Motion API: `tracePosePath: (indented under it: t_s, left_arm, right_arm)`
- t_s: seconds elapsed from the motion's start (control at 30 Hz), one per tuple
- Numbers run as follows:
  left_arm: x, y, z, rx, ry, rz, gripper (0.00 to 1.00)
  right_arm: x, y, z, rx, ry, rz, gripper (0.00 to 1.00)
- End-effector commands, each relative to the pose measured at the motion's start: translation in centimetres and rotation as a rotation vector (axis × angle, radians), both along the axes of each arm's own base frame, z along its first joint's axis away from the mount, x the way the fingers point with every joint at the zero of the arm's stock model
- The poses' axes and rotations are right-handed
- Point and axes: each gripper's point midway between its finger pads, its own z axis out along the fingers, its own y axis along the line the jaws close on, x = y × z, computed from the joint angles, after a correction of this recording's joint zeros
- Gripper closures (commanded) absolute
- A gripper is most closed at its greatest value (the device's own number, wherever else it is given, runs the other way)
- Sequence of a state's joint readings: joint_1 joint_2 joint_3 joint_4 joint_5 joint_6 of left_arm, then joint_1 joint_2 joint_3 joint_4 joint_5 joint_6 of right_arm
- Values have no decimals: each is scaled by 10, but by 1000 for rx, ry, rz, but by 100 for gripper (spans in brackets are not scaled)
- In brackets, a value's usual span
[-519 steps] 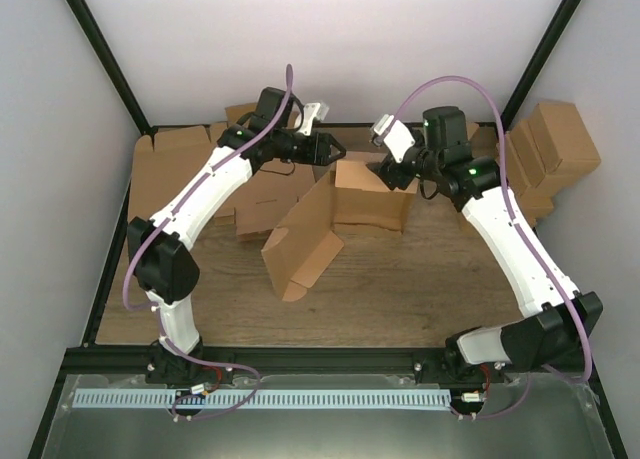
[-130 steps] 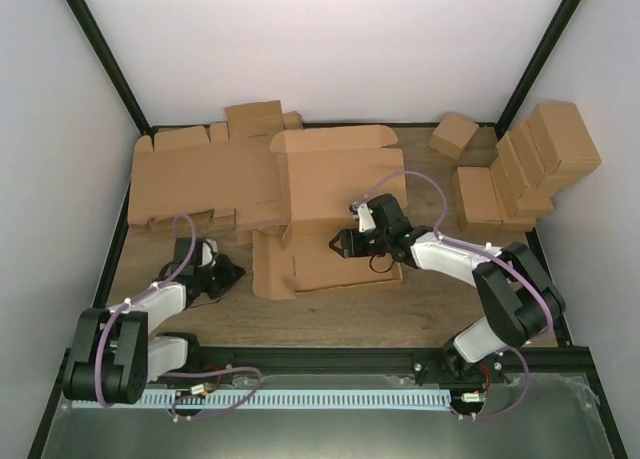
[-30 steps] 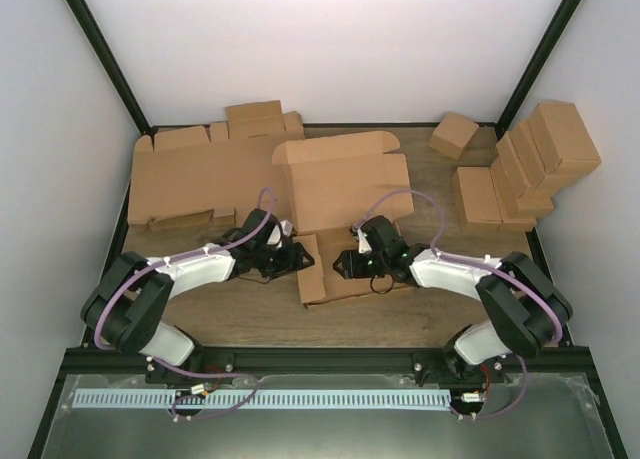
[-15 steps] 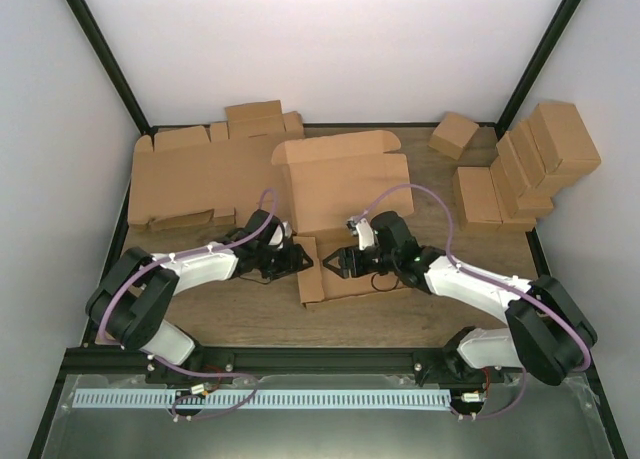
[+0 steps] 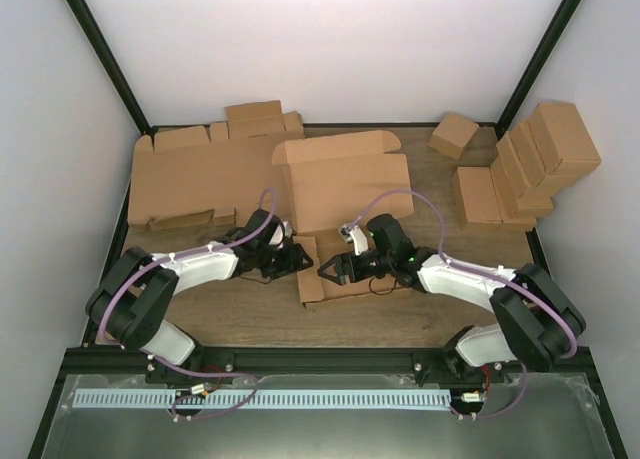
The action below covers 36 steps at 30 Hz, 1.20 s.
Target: Fold the paper box
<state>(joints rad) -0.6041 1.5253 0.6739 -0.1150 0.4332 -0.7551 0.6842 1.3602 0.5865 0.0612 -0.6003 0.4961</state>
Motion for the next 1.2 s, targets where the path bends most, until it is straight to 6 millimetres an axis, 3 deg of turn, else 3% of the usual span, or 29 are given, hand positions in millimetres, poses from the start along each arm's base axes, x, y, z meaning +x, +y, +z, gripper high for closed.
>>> tracePosePath:
  t_s: [0.0,1.17]
  left_arm:
    - [4,-2,0,15,-6,-3,40]
    - [4,-1,3,20,-15,-10,41]
  right_arm:
    - [-4,6,2,22,-10,38,25]
    - [-7,9,-16,7,43,60,28]
